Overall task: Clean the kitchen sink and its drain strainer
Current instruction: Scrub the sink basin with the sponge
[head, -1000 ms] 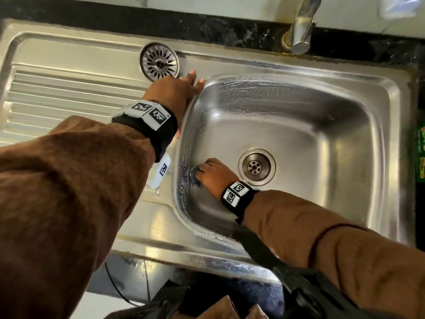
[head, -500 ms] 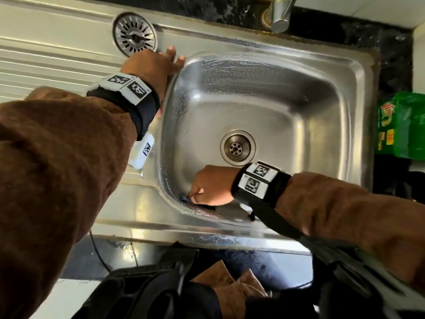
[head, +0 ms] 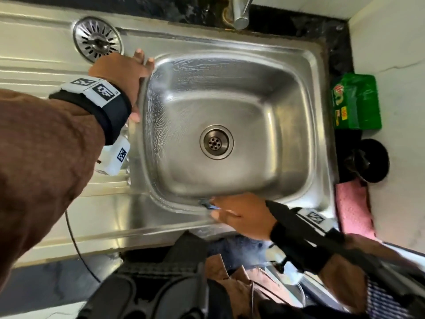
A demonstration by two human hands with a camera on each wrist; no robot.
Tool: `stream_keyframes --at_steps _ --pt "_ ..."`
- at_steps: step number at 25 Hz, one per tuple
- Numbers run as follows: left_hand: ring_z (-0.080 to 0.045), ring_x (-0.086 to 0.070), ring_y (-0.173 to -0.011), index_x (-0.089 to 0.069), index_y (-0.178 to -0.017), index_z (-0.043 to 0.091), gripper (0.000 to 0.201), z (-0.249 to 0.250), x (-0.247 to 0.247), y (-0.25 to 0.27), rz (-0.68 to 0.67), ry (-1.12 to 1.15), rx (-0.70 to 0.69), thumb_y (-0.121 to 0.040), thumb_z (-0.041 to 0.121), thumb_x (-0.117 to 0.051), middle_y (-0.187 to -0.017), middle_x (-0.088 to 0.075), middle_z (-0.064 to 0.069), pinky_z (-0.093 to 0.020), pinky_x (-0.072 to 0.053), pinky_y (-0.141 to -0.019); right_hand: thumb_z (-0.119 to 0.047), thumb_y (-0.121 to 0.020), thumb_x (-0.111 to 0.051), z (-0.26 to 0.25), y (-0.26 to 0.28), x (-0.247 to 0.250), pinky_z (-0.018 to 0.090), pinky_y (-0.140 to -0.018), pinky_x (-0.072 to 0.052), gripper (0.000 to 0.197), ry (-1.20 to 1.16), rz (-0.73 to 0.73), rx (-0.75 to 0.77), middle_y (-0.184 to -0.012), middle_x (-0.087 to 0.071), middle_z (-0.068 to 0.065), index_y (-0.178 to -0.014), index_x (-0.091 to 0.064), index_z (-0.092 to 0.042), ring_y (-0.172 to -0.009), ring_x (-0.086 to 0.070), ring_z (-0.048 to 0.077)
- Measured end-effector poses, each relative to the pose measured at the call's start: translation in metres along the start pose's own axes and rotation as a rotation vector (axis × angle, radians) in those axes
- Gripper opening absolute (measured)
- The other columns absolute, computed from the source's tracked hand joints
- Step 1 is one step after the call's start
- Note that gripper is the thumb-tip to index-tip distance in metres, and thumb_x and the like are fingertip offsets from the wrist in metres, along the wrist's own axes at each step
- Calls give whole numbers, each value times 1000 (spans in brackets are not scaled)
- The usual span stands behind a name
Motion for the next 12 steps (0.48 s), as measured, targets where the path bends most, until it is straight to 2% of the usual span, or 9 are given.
stream_keyframes --at_steps 2,4,5,7,8,9,10,11,12 --pt "-43 -54 -120 -15 -156 26 119 1 1 3 19 -30 -3 -63 29 -91 -147 -44 -18 -45 -49 -95 -72 -92 -36 30 36 33 30 -97 -47 61 55 -37 -128 -117 -69 -5 -117 -66 -24 -110 -63 15" --pt "-44 -53 -121 -18 -156 25 103 3 4 5 59 -36 -9 -75 26 -82 -151 -38 -17 -47 -48 -94 -68 -96 -29 61 48 63 36 -93 -47 62 168 -18 -267 -104 -69 7 -108 -69 -23 -106 -65 26" --pt "-44 -52 -120 -20 -155 25 97 3 4 5 66 -29 -3 -78 26 -79 -149 -41 -18 -47 -48 -95 -63 -100 -27 72 46 62 35 -90 -47 57 142 -26 -311 -95 -67 8 -99 -69 -24 -99 -66 23" --pt "-45 -50 -123 -20 -156 24 112 -1 3 0 53 7 8 -68 29 -89 -147 -43 -20 -45 -45 -99 -55 -103 -33 73 26 33 22 -83 -46 38 220 -61 -268 -82 -62 -8 -86 -63 -36 -80 -60 -3" --pt "-44 -46 -128 -20 -156 24 123 -1 0 -1 21 31 -3 -58 29 -94 -151 -39 -19 -43 -41 -103 -59 -101 -36 101 6 14 17 -82 -48 31 366 79 -203 -89 -63 -19 -92 -61 -44 -81 -57 -13" --pt "-43 -41 -133 -18 -156 24 131 -2 -3 -2 -10 53 -3 -52 28 -97 -156 -32 -17 -41 -36 -107 -69 -97 -31 169 -37 -68 22 -83 -52 33 234 98 -219 -104 -60 -29 -108 -59 -54 -92 -55 -17" --pt "-41 -37 -136 -16 -156 25 135 -3 -5 -3 -30 63 3 -50 27 -98 -158 -27 -15 -40 -33 -109 -76 -93 -24 200 -58 -117 32 -86 -53 41 215 124 -143 -119 -52 -36 -122 -50 -63 -106 -54 -14" --pt "-41 -37 -137 -15 -157 25 137 -4 -5 -4 -32 69 8 -48 27 -99 -159 -25 -15 -39 -33 -109 -76 -93 -22 183 -41 -114 40 -87 -52 43 59 106 -157 -127 -46 -38 -128 -43 -66 -116 -55 -5" --pt "-41 -39 -135 -15 -157 24 137 -3 -5 -4 -19 67 5 -48 27 -99 -158 -28 -16 -40 -35 -108 -69 -97 -24 216 -46 -128 44 -90 -50 41 80 30 -210 -130 -46 -35 -131 -46 -61 -119 -57 6"
Point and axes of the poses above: each hand's wrist, its own y-axis away from the middle knuckle, its own x-axis out of the back of the hand, z = x × y, the point moved 10 cm from there along -y, towards the middle knuckle
